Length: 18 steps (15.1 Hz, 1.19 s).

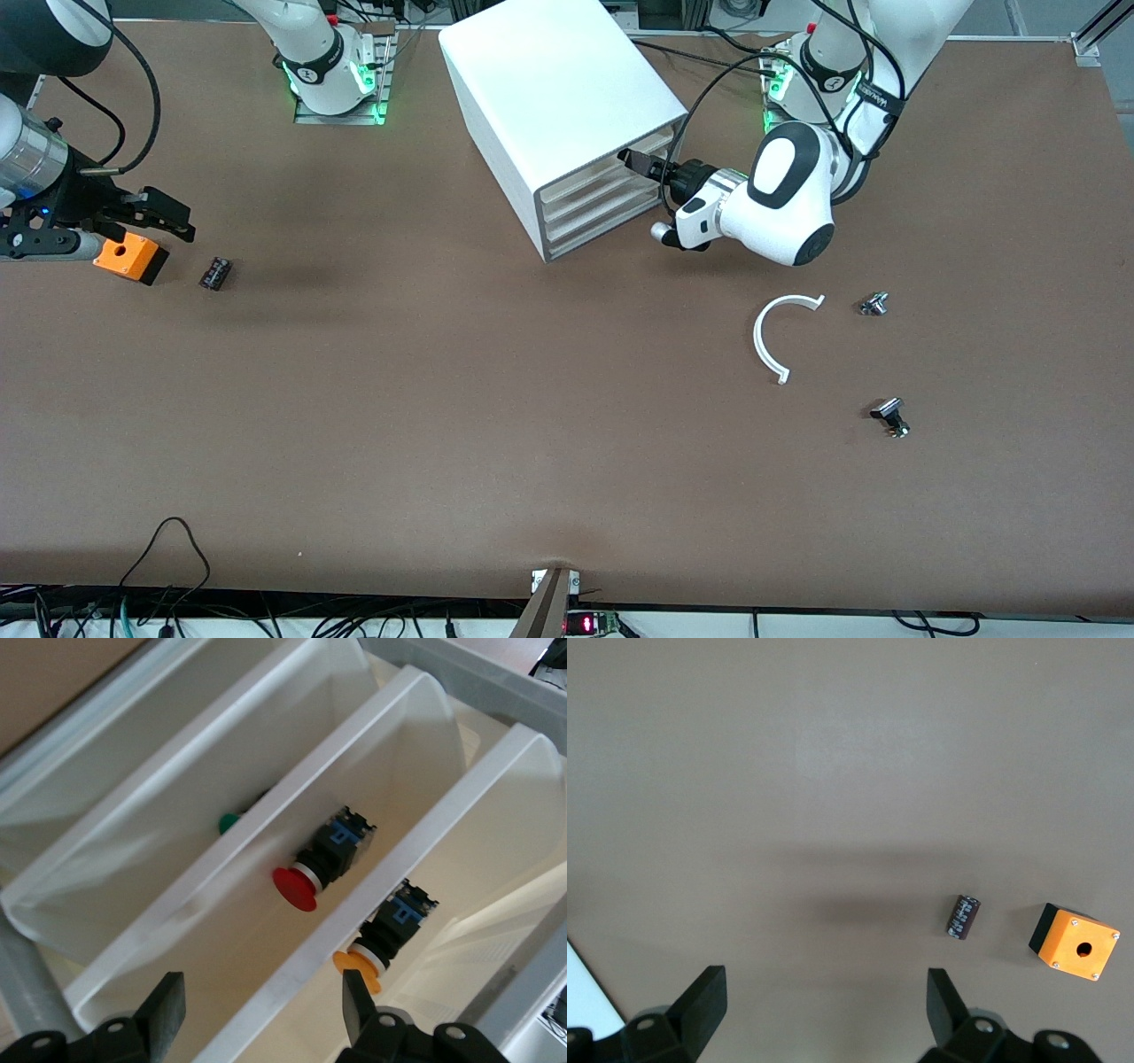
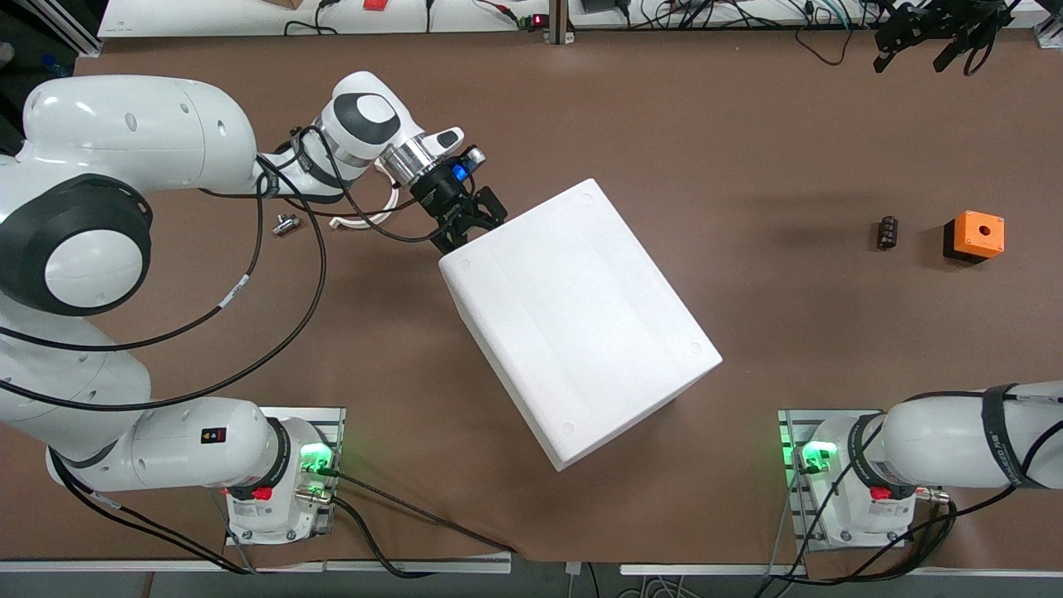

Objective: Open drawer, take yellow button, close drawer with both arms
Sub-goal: 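Grasp the top drawer front with the left gripper, then pull the drawer open with the left gripper while the right gripper rises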

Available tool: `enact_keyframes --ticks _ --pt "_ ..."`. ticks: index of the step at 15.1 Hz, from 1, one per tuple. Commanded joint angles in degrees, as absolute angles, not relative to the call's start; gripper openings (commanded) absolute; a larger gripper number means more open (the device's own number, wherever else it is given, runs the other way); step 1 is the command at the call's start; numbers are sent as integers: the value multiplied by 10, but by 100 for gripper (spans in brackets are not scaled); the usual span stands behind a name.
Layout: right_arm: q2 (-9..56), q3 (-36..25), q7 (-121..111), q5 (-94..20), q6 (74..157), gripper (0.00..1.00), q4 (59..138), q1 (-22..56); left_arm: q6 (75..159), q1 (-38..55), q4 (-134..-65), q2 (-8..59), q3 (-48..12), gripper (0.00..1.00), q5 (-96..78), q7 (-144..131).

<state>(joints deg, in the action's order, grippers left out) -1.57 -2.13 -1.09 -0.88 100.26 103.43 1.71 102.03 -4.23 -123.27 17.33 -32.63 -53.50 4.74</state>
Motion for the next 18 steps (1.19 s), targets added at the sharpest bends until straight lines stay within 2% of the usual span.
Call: enact_keyframes --ticks 1,3,4,7,9,13,17,18 --pt "-14 -22 -14 -10 991 100 1021 33 1029 -47 -1259 147 -345 63 -561 51" --pt "-8 -22 -8 -10 991 100 1021 40 1034 -47 -1261 149 -345 13 -559 54" --pt "0 -22 -7 -9 995 100 1020 45 1036 -47 -1262 150 -344 0 -553 57" --pt "18 -22 -6 -11 996 100 1004 48 1051 -52 -1259 156 -327 0 -536 60" --pt "29 -22 -8 -12 997 100 993 53 1091 -53 -1254 156 -309 0 -479 62" --pt "59 -22 -10 -7 994 100 958 81 1116 -54 -1204 157 -226 0 -460 118" --pt "80 -23 -9 -15 997 100 932 90 1116 -55 -1165 161 -195 0 -460 123" --pt "83 -22 -10 -15 998 100 931 91 1116 -55 -1165 161 -195 25 -460 123"
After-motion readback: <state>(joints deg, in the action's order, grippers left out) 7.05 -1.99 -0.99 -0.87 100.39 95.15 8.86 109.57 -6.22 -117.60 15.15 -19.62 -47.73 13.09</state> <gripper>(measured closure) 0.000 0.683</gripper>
